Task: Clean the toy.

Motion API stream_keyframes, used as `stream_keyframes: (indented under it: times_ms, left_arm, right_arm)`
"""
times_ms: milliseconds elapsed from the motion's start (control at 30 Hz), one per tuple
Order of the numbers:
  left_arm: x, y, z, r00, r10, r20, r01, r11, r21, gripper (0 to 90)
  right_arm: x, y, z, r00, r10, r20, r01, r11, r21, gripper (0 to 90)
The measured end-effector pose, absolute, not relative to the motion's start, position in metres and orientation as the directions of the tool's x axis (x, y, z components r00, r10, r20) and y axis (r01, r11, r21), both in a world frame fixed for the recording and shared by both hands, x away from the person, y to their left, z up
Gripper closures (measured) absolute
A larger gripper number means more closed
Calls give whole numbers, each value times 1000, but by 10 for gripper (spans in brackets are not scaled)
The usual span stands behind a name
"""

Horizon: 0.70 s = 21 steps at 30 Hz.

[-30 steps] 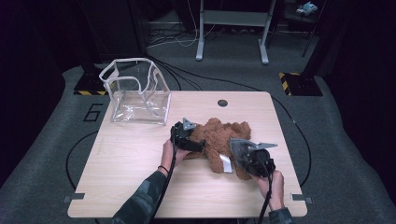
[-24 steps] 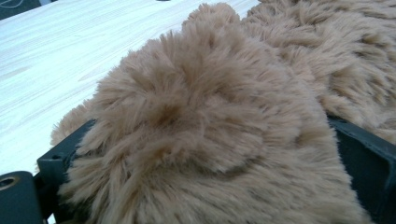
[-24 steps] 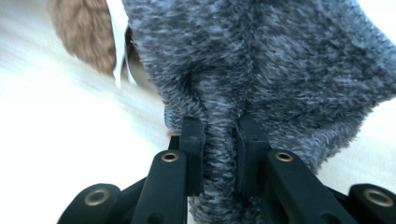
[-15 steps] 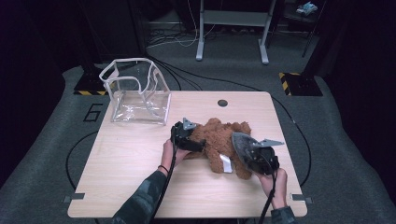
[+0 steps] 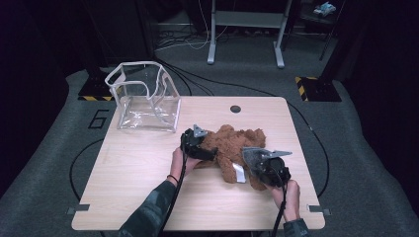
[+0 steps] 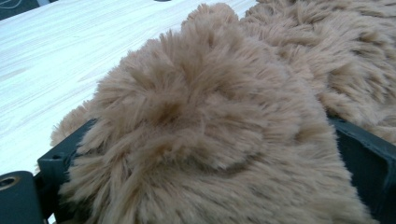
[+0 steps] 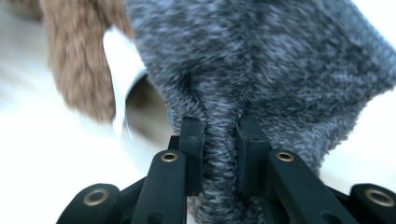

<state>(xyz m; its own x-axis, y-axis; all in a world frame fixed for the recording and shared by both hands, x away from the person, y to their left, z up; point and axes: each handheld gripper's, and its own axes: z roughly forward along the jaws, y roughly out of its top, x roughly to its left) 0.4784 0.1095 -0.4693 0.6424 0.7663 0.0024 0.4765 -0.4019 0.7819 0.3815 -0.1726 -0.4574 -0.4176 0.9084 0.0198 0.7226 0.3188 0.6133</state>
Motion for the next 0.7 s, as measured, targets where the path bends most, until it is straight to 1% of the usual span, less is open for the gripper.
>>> stream_keyframes:
  times_ms: [33,67,200,267,333,367,400,433,500,533,567,633,700]
  left_arm:
    - [478,109,-469,643,766,1,476,-401,782,47]
    - [478,109,-470,644,765,-3,475,-396,786,47]
    - [479,108,-470,644,765,-4,473,-394,789,47]
    - [479,109,-469,651,759,3,471,-406,783,47]
    - [479,109,-470,644,765,-8,475,-391,788,47]
    - [479,109,-470,644,765,-8,475,-391,788,47]
    - [479,109,-470,643,766,-6,475,-392,788,47]
    - [479,109,-470,646,763,1,473,-401,785,47]
    - [479,109,-469,647,762,2,474,-405,782,47]
    - [479,109,-469,644,765,-2,477,-399,783,47]
    - [479,109,-470,638,770,-6,480,-390,786,47]
    - [478,109,-469,638,770,-1,479,-396,783,47]
    - [478,110,-469,644,765,8,478,-410,777,47]
  right_arm:
    - [381,-173,-457,-418,908,20,723,319,613,762]
    - [374,-176,-460,-414,910,18,747,329,578,762]
    - [368,-181,-459,-400,916,12,771,330,544,760]
    - [370,-184,-454,-410,912,24,750,322,578,758]
    - [372,-182,-444,-421,906,35,711,306,634,757]
    - [372,-182,-444,-421,906,35,711,306,634,757]
    - [377,-173,-435,-431,902,39,681,296,670,756]
    - [380,-169,-432,-440,897,39,668,298,682,756]
    - [384,-163,-430,-438,898,47,669,291,683,755]
    - [396,-148,-432,-442,897,25,654,303,693,754]
    - [401,-144,-436,-442,897,10,660,318,680,754]
    - [408,-139,-444,-427,904,21,691,311,653,756]
    - [409,-138,-448,-428,903,16,692,317,648,756]
